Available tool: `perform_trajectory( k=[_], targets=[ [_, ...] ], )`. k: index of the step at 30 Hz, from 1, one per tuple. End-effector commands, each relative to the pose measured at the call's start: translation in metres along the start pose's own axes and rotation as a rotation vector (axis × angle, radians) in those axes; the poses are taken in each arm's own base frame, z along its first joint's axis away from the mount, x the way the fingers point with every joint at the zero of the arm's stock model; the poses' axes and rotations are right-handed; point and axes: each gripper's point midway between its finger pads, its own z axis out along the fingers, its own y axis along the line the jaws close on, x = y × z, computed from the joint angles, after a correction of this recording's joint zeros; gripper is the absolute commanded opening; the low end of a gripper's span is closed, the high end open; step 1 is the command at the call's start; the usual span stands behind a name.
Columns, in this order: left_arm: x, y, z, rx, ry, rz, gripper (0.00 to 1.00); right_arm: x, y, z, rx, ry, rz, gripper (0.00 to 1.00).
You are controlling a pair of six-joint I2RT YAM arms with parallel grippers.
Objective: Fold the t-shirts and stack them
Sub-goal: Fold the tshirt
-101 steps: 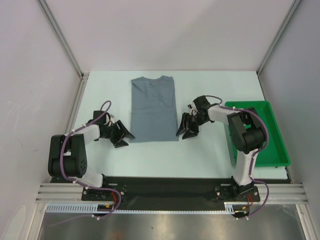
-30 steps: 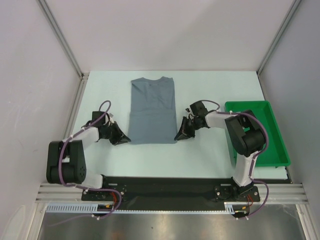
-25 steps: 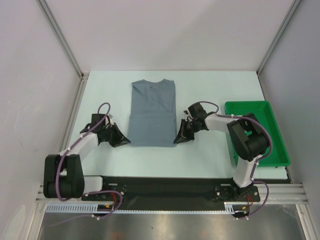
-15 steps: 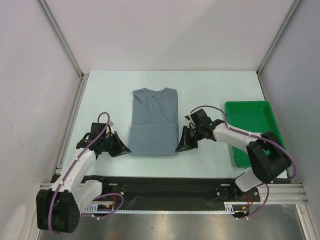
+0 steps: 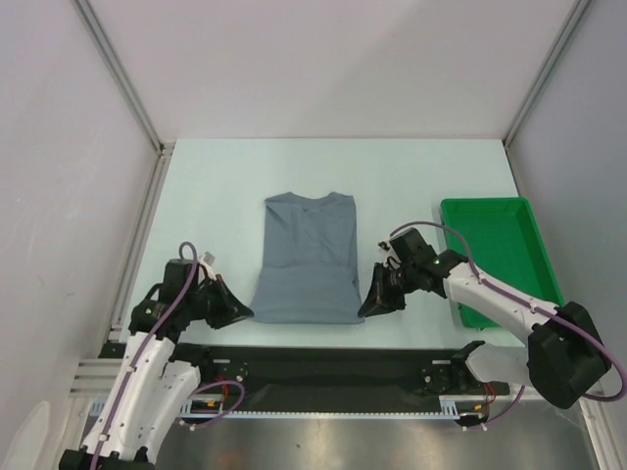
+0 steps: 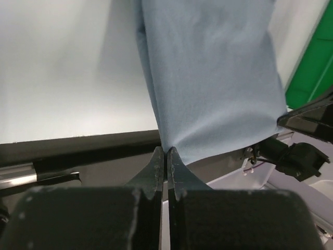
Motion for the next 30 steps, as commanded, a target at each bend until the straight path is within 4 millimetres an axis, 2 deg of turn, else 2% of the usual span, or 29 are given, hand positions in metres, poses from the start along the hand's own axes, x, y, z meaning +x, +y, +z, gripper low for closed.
perform_trajectory(
  k=[1,3,5,6,7,9,10,11,13,14,15,17,18,19,20,21,23,24,25,26,27,28,30],
  targets=[
    [-0.023,-0.020,-0.025,0.002,-0.097,0.049,0.00,-0.008,0.016,-0.020,0.019,-0.045,-0.008,0.00],
    [-0.039,-0.033,-0.033,0.005,-0.131,0.090,0.00,-0.021,0.032,-0.027,0.001,-0.085,-0.036,0.00],
    [-0.051,-0.039,-0.034,-0.009,-0.137,0.119,0.00,-0.031,0.034,-0.027,0.015,-0.084,-0.030,0.00],
    [-0.060,-0.049,-0.039,0.003,-0.154,0.133,0.00,-0.037,0.038,-0.028,0.014,-0.091,-0.035,0.00],
    [-0.067,-0.052,-0.032,-0.010,-0.138,0.130,0.00,-0.048,0.048,-0.032,0.002,-0.112,-0.048,0.00],
    [-0.084,-0.064,-0.029,0.004,-0.155,0.139,0.00,-0.066,0.048,-0.031,0.013,-0.125,-0.038,0.00],
    [-0.090,-0.064,-0.022,-0.013,-0.133,0.127,0.00,-0.078,0.060,-0.038,-0.009,-0.150,-0.058,0.00],
    [-0.095,-0.068,-0.018,-0.012,-0.128,0.125,0.00,-0.087,0.057,-0.034,0.006,-0.141,-0.047,0.00],
    [-0.115,-0.080,-0.012,0.007,-0.159,0.144,0.00,-0.107,0.054,-0.037,0.018,-0.152,-0.048,0.00],
    [-0.120,-0.077,0.000,-0.022,-0.126,0.124,0.00,-0.119,0.061,-0.041,0.006,-0.167,-0.060,0.00],
    [-0.133,-0.089,-0.002,-0.001,-0.148,0.142,0.00,-0.133,0.055,-0.036,0.013,-0.166,-0.055,0.00],
    [-0.149,-0.090,0.015,-0.025,-0.131,0.146,0.00,-0.154,0.063,-0.038,-0.008,-0.191,-0.077,0.00],
    [-0.162,-0.099,0.015,-0.017,-0.146,0.158,0.00,-0.162,0.063,-0.036,-0.011,-0.188,-0.075,0.00],
    [-0.171,-0.099,0.018,-0.032,-0.158,0.176,0.00,-0.173,0.052,-0.029,0.008,-0.173,-0.059,0.00],
    [-0.178,-0.102,0.022,-0.035,-0.160,0.179,0.00,-0.185,0.061,-0.032,-0.007,-0.188,-0.079,0.00],
    [-0.189,-0.105,0.031,-0.043,-0.146,0.177,0.00,-0.193,0.061,-0.030,-0.010,-0.186,-0.078,0.00],
    [-0.201,-0.107,0.041,-0.049,-0.132,0.190,0.00,-0.210,0.052,-0.021,0.000,-0.168,-0.068,0.00],
    [-0.212,-0.117,0.041,-0.036,-0.148,0.204,0.00,-0.223,0.061,-0.027,-0.019,-0.189,-0.089,0.00],
    [-0.217,-0.112,0.053,-0.055,-0.125,0.198,0.00,-0.229,0.054,-0.018,-0.009,-0.170,-0.070,0.00],
    [-0.222,-0.114,0.057,-0.056,-0.125,0.202,0.00,-0.237,0.053,-0.019,-0.016,-0.178,-0.063,0.00],
    [-0.231,-0.122,0.058,-0.039,-0.144,0.215,0.00,-0.249,0.061,-0.022,-0.030,-0.201,-0.078,0.00],
    [-0.235,-0.117,0.070,-0.054,-0.120,0.210,0.00,-0.256,0.054,-0.016,-0.026,-0.193,-0.063,0.00],
    [-0.245,-0.123,0.078,-0.047,-0.113,0.212,0.00,-0.268,0.051,-0.012,-0.029,-0.195,-0.049,0.00]
  ],
)
